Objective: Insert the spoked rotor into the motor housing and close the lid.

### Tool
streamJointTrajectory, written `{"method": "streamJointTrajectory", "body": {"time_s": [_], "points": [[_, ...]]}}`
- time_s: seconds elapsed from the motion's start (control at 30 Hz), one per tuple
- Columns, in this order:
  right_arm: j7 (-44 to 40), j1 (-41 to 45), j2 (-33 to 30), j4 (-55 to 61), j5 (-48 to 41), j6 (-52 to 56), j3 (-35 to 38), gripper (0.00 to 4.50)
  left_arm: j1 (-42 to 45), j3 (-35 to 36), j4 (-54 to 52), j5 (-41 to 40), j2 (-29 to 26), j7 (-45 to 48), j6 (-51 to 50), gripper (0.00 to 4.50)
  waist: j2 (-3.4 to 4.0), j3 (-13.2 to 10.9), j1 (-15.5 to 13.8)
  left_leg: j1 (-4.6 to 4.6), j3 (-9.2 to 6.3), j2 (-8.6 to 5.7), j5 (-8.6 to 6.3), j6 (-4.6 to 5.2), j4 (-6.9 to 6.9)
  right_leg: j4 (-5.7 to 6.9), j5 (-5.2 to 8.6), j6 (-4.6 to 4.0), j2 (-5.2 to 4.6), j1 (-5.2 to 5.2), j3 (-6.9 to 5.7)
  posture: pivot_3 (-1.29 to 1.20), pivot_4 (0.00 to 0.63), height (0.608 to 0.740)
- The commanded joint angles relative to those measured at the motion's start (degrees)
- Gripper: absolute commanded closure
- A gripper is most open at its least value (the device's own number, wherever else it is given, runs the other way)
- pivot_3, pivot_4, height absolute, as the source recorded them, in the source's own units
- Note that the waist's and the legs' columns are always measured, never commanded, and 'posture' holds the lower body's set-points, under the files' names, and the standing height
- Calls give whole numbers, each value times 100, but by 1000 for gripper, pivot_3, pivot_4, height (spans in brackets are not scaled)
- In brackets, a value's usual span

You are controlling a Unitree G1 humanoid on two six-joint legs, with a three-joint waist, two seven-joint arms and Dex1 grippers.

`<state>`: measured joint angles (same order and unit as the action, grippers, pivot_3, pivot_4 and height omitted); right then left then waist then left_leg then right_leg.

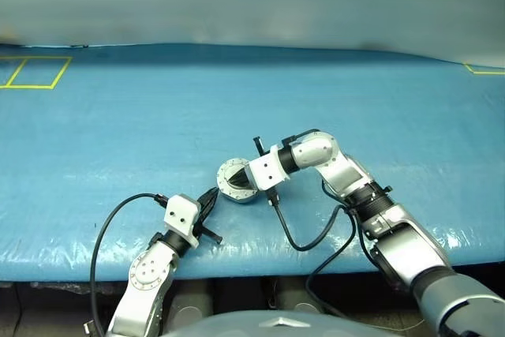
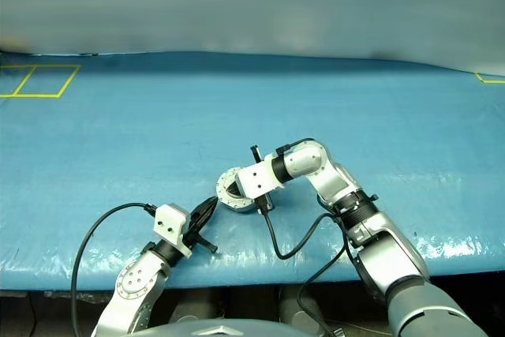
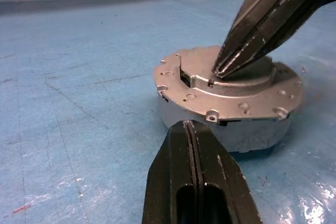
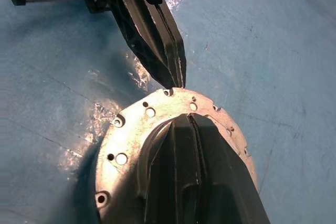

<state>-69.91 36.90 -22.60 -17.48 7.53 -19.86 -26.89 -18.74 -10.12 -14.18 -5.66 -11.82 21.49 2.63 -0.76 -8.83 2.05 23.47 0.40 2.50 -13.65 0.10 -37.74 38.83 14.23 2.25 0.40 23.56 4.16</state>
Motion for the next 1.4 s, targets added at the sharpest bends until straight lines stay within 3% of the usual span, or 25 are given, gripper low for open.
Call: {"method": "streamJointTrajectory", "body": {"time_s": [0.03,0.1,0.23,0.33,0.5,0.7,1.3,1.4], "points": [[141,-507,-177,552,-18,509,27,4500,15,-40,-109,3,-40,53,10,4478,0,3,-3,-2,1,0,0,0,0,0,0,0,1,-1,1,0,150,740],[333,-962,-121,1143,-351,1231,208,4500,16,-37,-132,2,-61,72,0,4478,-4,6,-19,-6,-1,0,0,0,0,-1,10,-15,2,-7,-2,0,150,740],[1311,-1915,430,2988,-1446,3747,837,4500,12,-13,-196,69,-138,75,37,4478,2,1,-29,2,-9,5,0,-1,-3,5,16,-26,5,1,-2,0,150,740],[2403,-2473,951,4085,-1491,4808,1020,3581,17,11,-199,128,-165,35,88,4500,2,2,1,4,-11,5,1,-2,-7,9,26,-7,7,11,4,0,150,740],[3823,-2952,1428,4961,-847,5725,638,1940,32,59,-152,92,-124,-11,260,4500,-2,3,1,5,-12,8,2,-5,-10,8,35,-1,-2,10,3,0,150,740],[4522,-2868,1579,4934,-588,6199,293,18,-45,144,-162,-75,-164,86,453,4500,-3,4,6,8,-6,7,2,-4,-12,3,34,1,-10,14,4,0,150,740],[4915,-2650,1530,4017,-418,6320,93,18,-413,69,-184,-676,-321,670,23,4500,-4,3,22,11,-8,9,1,-4,-7,-1,37,-2,-4,18,2,0,150,740],[4925,-2681,1521,4017,-432,6368,123,612,-405,84,-169,-664,-317,649,36,4500,-4,3,22,11,-8,9,1,-4,-7,-1,37,-2,-4,18,2,0,150,740]]}}
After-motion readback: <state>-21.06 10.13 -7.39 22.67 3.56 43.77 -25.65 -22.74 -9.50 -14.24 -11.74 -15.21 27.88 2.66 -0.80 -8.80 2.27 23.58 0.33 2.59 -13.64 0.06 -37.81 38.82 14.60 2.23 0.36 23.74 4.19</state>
